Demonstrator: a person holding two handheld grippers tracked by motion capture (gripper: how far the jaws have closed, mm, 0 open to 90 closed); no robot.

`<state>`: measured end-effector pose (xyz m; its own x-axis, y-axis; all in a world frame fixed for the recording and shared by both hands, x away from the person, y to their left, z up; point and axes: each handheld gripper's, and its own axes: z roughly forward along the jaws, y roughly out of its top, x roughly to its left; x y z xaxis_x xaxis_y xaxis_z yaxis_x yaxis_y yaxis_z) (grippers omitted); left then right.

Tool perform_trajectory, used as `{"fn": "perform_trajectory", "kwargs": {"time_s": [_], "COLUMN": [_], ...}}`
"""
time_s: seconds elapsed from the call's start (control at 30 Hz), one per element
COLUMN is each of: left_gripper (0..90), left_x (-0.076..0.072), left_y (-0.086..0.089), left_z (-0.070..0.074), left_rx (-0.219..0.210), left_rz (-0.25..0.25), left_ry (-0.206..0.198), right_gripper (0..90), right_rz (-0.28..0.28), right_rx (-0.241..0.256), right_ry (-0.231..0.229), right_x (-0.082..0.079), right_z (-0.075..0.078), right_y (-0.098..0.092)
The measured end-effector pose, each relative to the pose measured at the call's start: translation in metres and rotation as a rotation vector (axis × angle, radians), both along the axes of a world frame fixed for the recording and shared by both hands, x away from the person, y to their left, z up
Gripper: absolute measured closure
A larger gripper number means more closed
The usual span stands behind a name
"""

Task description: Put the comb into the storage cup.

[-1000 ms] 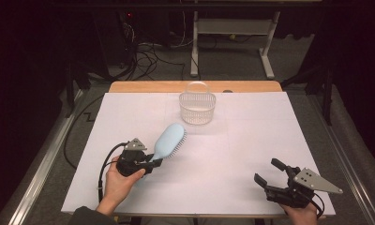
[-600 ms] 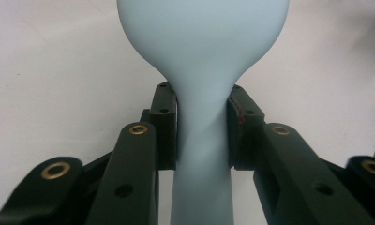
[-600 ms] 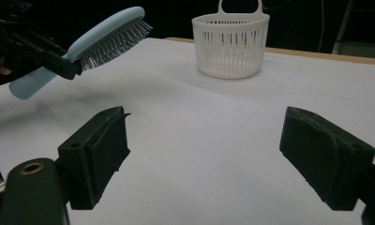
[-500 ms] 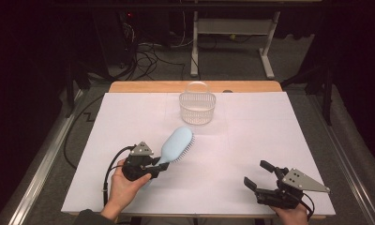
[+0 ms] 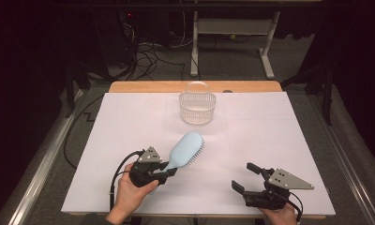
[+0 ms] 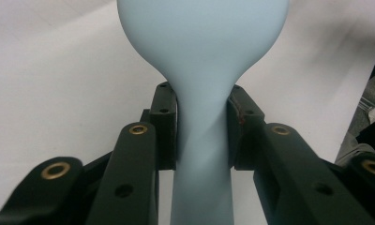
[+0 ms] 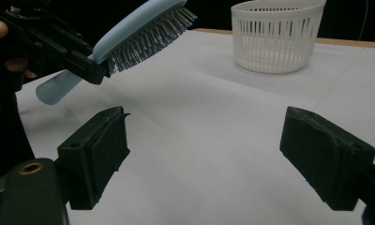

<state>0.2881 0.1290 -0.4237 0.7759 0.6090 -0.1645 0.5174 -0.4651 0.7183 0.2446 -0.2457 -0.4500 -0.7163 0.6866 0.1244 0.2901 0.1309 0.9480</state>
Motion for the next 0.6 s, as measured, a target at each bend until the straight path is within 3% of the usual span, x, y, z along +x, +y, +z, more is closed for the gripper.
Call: {"fn": "perform_trajectory", "kwargs": {"time_s": [0.6], "left_gripper": [69.3], "left_x": [-0.015], "left_y": [-0.022], "left_z": [-0.004], "left_rx": [-0.005], "left_rz": [-0.066], "left_ry": [-0.023], "right_gripper": [16.2], "right_rz": [0.076], "right_rx": [0.016], "right_ry": [0.052], "right_x": [0.007], "right_z": [-0.002], "right_y": [0.031]}}
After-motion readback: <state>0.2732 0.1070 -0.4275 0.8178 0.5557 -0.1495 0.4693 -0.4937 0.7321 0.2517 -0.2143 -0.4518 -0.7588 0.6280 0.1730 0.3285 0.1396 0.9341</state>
